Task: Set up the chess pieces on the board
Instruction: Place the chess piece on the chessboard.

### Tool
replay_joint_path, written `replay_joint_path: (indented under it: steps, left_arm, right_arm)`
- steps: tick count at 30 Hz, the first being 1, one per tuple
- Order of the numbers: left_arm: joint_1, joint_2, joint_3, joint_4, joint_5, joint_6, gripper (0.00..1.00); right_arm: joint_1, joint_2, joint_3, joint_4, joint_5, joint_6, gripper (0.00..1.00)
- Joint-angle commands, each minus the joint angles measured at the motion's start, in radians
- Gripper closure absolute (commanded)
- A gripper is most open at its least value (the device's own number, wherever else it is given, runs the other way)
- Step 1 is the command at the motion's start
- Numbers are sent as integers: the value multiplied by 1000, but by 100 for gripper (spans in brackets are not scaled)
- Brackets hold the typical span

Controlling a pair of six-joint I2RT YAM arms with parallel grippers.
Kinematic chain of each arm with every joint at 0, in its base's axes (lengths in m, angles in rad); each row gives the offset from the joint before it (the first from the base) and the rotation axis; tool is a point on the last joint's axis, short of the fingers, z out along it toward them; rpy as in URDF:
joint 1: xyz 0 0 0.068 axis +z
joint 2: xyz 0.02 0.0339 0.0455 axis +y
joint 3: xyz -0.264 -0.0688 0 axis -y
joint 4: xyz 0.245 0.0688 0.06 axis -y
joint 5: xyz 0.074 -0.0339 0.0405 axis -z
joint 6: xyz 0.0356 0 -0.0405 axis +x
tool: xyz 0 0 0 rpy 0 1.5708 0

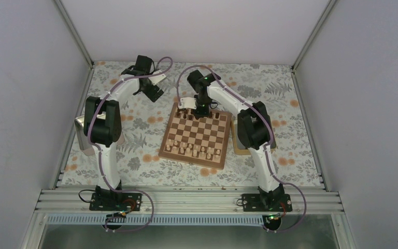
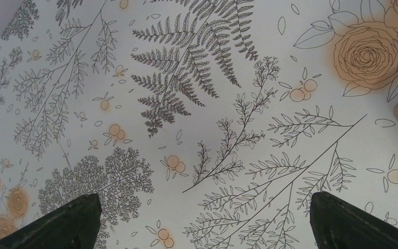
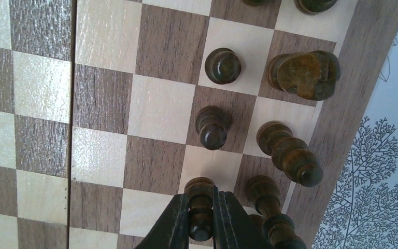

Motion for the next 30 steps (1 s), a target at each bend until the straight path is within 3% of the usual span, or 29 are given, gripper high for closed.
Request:
replay_joint_path:
  steps: [1, 19, 25, 30]
  left_arm:
    - [5, -41, -1, 4, 4, -4, 0]
    - [4, -40, 4, 4, 17, -11, 0]
    - [4, -40, 3, 2, 23, -11, 0]
    - [1, -37, 5, -1, 25, -11, 0]
  right_arm:
    - [7, 22, 21, 16, -11, -12, 90]
    - [7, 40, 30, 22, -7, -14, 89]
    - [7, 33, 26, 32, 12, -11, 79]
    - [6, -31, 38, 13, -22, -13, 76]
